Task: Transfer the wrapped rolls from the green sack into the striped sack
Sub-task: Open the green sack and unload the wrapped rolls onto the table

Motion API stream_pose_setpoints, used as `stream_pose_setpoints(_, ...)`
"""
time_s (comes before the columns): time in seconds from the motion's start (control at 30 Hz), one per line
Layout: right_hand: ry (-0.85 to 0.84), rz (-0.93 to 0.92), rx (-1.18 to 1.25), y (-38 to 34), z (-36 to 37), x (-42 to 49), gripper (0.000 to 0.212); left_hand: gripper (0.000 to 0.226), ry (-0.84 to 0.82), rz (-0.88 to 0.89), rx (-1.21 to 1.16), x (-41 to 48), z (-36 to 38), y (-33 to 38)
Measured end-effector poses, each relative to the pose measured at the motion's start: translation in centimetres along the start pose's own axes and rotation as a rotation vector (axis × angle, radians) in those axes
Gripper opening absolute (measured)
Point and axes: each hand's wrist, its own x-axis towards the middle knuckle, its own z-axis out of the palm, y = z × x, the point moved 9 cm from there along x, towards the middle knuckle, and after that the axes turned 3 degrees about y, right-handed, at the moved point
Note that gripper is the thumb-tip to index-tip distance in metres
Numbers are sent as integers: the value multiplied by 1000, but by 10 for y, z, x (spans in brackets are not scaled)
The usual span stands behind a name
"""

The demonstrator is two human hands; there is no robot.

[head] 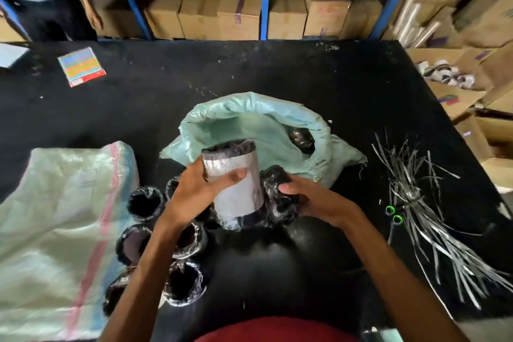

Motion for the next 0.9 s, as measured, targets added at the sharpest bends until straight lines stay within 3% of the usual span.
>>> stream_pose_setpoints(0.07, -99, 127, -114, 40, 15, -13, 79, 52, -127, -101, 15, -32, 8, -38)
stream_pose_setpoints(0.13, -97, 243, -329, 75, 21, -20, 110, 65, -161, -172, 120, -54, 13, -81)
stream_pose_setpoints(0.17, -102, 263, -448, 87, 26, -23, 115, 70, -172, -174, 222, -63, 16, -99)
stream_pose_setpoints(0.27, -130, 281, -615, 119, 39, -19, 101, 75, -178, -68, 421, -80, 34, -129)
stream_pose_setpoints(0.33, -85, 251, -764, 126, 43, -12, 100, 75, -114, 9, 453, -84, 42, -132)
stream_pose_setpoints(0.43, 146, 105, -1013, 124, 39, 3, 104, 77, -49, 57, 512, -86, 51, -138)
stream_pose_setpoints(0.57, 412, -53, -1158, 125, 42, 11, 108, 92, 38, 4, 866, -86, 53, -148)
stream_pose_setpoints(0.77, 484, -240, -1298, 136, 68, 25, 100, 77, 162, -23, 1187, -80, 39, -149)
stream_pose_setpoints(0.9, 473, -293, -1397, 135, 73, 34, 97, 85, 84, -70, 1291, -74, 48, -143)
